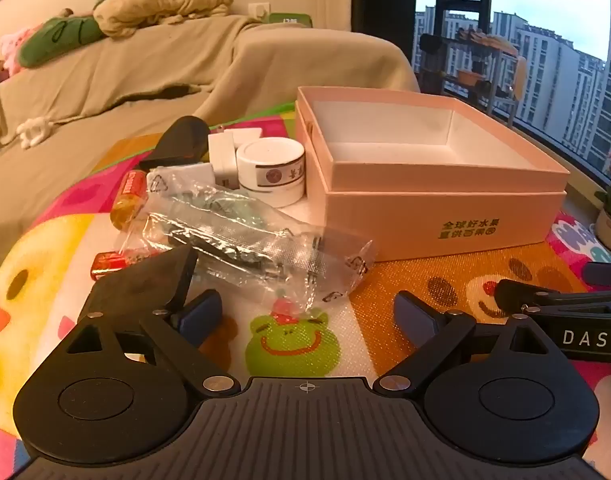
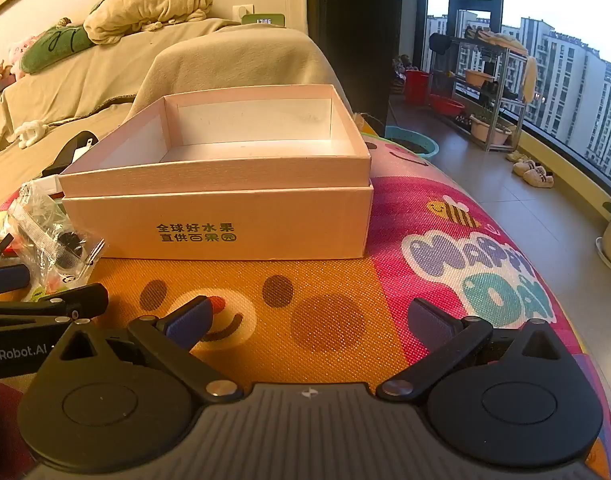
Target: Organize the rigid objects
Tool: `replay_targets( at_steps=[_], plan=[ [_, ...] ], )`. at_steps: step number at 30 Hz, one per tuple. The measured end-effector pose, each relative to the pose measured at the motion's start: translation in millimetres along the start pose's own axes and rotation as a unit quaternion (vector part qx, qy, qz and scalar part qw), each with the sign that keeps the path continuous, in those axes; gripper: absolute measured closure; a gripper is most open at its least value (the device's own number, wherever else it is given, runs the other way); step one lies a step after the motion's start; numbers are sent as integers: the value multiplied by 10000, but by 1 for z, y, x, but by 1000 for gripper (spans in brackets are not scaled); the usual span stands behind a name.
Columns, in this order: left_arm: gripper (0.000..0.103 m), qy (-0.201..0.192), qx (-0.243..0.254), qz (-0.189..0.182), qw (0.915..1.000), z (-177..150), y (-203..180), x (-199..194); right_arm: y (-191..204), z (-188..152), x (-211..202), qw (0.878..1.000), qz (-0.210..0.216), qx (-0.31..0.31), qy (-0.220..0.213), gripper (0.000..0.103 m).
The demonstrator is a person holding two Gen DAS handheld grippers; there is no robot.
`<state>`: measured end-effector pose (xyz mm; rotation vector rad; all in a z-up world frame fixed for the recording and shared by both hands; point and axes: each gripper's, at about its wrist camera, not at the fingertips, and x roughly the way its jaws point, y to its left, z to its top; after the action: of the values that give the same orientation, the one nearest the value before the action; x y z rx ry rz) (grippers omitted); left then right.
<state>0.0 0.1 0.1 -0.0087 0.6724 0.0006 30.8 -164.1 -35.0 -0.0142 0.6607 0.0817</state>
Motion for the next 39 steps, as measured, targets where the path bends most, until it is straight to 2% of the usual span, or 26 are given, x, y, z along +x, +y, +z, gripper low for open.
replay_targets(
  at_steps=[39],
  plan=[
    [6, -12, -11, -8, 10000, 0, -1, 0, 0, 0, 0, 10000, 0, -1, -2, 0]
  ],
)
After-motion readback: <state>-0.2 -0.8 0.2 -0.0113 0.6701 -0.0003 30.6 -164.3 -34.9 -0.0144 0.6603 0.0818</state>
